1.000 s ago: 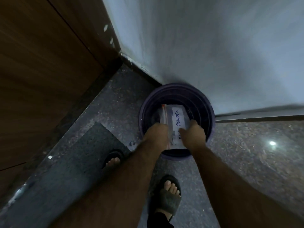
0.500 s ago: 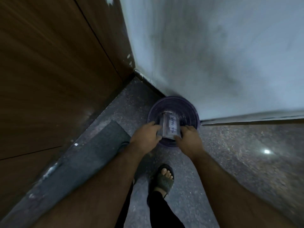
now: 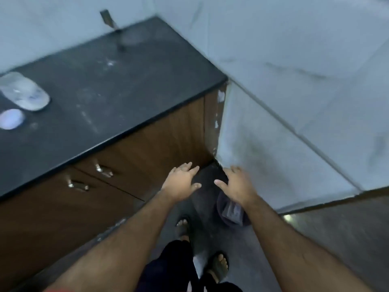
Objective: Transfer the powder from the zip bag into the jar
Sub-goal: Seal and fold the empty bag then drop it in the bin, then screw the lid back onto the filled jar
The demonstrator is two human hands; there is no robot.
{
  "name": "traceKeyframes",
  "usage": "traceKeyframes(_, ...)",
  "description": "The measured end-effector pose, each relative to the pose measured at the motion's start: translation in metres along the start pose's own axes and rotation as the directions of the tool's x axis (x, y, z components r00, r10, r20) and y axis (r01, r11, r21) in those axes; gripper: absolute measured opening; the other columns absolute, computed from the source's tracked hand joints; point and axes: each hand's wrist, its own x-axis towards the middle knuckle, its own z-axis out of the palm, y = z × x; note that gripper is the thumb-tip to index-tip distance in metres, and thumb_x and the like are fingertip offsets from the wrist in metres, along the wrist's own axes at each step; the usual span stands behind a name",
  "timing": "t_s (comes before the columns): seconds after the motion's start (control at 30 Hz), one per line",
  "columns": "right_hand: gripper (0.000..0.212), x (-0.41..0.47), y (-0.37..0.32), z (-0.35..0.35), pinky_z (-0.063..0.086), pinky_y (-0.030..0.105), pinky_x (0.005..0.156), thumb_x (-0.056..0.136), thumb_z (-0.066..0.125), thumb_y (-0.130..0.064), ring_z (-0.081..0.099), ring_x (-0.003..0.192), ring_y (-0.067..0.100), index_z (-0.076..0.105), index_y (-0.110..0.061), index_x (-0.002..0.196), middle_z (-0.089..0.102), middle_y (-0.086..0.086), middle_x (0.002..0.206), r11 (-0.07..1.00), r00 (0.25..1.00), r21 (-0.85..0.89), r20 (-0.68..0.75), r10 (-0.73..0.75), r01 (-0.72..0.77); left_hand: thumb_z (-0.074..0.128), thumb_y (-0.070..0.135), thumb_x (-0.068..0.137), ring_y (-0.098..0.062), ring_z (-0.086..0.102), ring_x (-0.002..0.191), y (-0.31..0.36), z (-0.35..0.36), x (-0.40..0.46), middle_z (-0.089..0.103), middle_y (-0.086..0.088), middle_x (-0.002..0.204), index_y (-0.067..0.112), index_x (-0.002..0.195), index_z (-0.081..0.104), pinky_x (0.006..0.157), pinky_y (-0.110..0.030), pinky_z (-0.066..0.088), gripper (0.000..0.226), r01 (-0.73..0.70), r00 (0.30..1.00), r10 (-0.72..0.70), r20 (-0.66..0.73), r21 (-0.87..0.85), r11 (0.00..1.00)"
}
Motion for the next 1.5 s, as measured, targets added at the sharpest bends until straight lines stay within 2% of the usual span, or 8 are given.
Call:
traceKeyframes(0.1, 0.069, 0.003, -0.045, -0.035, 0.026, 0.047, 0.119, 0.097, 0.046, -0.058, 0.023, 0.149, 0.032, 0.037, -0.019, 0.153, 0.033, 0.012, 0.160, 0.994, 0.994, -0.019, -0.033, -0.107, 0.106, 0.052, 0.045, 0.098, -0.020, 0.013, 0.153, -0.023, -0.036, -0.027, 0.019, -0.006, 0.165, 0.026, 0.157, 0.024, 0.124, -0.043, 0.013, 0.068, 0.051, 0.992, -0.054, -0.118, -0.027, 0.998)
traceKeyframes(0.2, 0.068, 0.015, -0.088, -0.063, 0.024, 0.045, 0.121, 0.097, 0.052, -0.053, 0.017, 0.152, 0.029, 0.034, -0.019, 0.154, 0.029, 0.009, 0.162, 0.975, 0.973, -0.055, -0.082, -0.217, 0.213, 0.053, 0.043, 0.097, -0.019, 0.015, 0.153, -0.049, -0.070, -0.044, 0.020, -0.005, 0.165, 0.026, 0.156, 0.025, 0.124, -0.042, 0.013, 0.068, 0.104, 0.969, -0.109, -0.221, -0.035, 0.994)
traceKeyframes(0.43, 0.067, 0.046, -0.197, -0.094, 0.034, 0.045, 0.116, 0.094, 0.061, -0.044, 0.021, 0.151, 0.026, 0.037, -0.018, 0.152, 0.034, 0.008, 0.160, 0.921, 0.907, -0.119, -0.166, -0.386, 0.370, 0.055, 0.042, 0.097, -0.021, 0.019, 0.152, -0.116, -0.130, -0.068, 0.024, -0.005, 0.164, 0.025, 0.155, 0.028, 0.123, -0.042, 0.016, 0.067, 0.179, 0.902, -0.198, -0.383, -0.084, 0.980)
traceKeyframes(0.7, 0.064, 0.099, -0.345, -0.085, 0.032, 0.043, 0.116, 0.095, 0.060, -0.043, 0.023, 0.150, 0.025, 0.039, -0.018, 0.151, 0.036, 0.007, 0.159, 0.861, 0.847, -0.100, -0.156, -0.509, 0.499, 0.055, 0.043, 0.096, -0.020, 0.022, 0.151, -0.240, -0.180, -0.097, 0.029, -0.002, 0.162, 0.024, 0.154, 0.031, 0.122, -0.042, 0.021, 0.066, 0.256, 0.829, -0.306, -0.469, -0.169, 0.952)
traceKeyframes(0.87, 0.063, 0.124, -0.421, -0.069, 0.032, 0.042, 0.116, 0.095, 0.060, -0.042, 0.027, 0.148, 0.023, 0.041, -0.019, 0.150, 0.039, 0.005, 0.157, 0.853, 0.840, -0.035, -0.155, -0.520, 0.521, 0.056, 0.041, 0.096, -0.017, 0.028, 0.148, -0.315, -0.202, -0.115, 0.033, 0.000, 0.160, 0.024, 0.153, 0.034, 0.121, -0.040, 0.024, 0.064, 0.283, 0.794, -0.353, -0.495, -0.214, 0.935)
traceKeyframes(1.03, 0.062, 0.141, -0.464, -0.054, 0.031, 0.040, 0.116, 0.095, 0.061, -0.041, 0.029, 0.147, 0.023, 0.042, -0.018, 0.149, 0.040, 0.004, 0.156, 0.854, 0.847, 0.003, -0.122, -0.517, 0.521, 0.058, 0.039, 0.094, -0.017, 0.034, 0.145, -0.370, -0.209, -0.124, 0.037, 0.001, 0.158, 0.025, 0.151, 0.038, 0.117, -0.038, 0.031, 0.061, 0.298, 0.746, -0.436, -0.503, -0.334, 0.894)
traceKeyframes(1.3, 0.062, 0.189, -0.504, -0.050, 0.035, 0.040, 0.114, 0.091, 0.067, -0.037, 0.036, 0.141, 0.023, 0.045, -0.020, 0.146, 0.047, 0.001, 0.151, 0.836, 0.840, 0.083, -0.061, -0.539, 0.542, 0.060, 0.035, 0.094, -0.018, 0.044, 0.137, -0.416, -0.211, -0.116, 0.046, 0.003, 0.151, 0.021, 0.147, 0.043, 0.111, -0.037, 0.039, 0.058, 0.337, 0.660, -0.566, -0.494, -0.479, 0.811)
traceKeyframes(1.5, 0.068, 0.237, -0.527, -0.050, 0.039, 0.036, 0.109, 0.086, 0.072, -0.034, 0.043, 0.136, 0.022, 0.044, -0.021, 0.146, 0.051, 0.001, 0.146, 0.822, 0.832, 0.169, 0.017, -0.555, 0.544, 0.062, 0.033, 0.094, -0.020, 0.044, 0.138, -0.436, -0.220, -0.101, 0.047, 0.001, 0.151, 0.020, 0.148, 0.043, 0.109, -0.030, 0.036, 0.059, 0.381, 0.539, -0.708, -0.456, -0.618, 0.688)
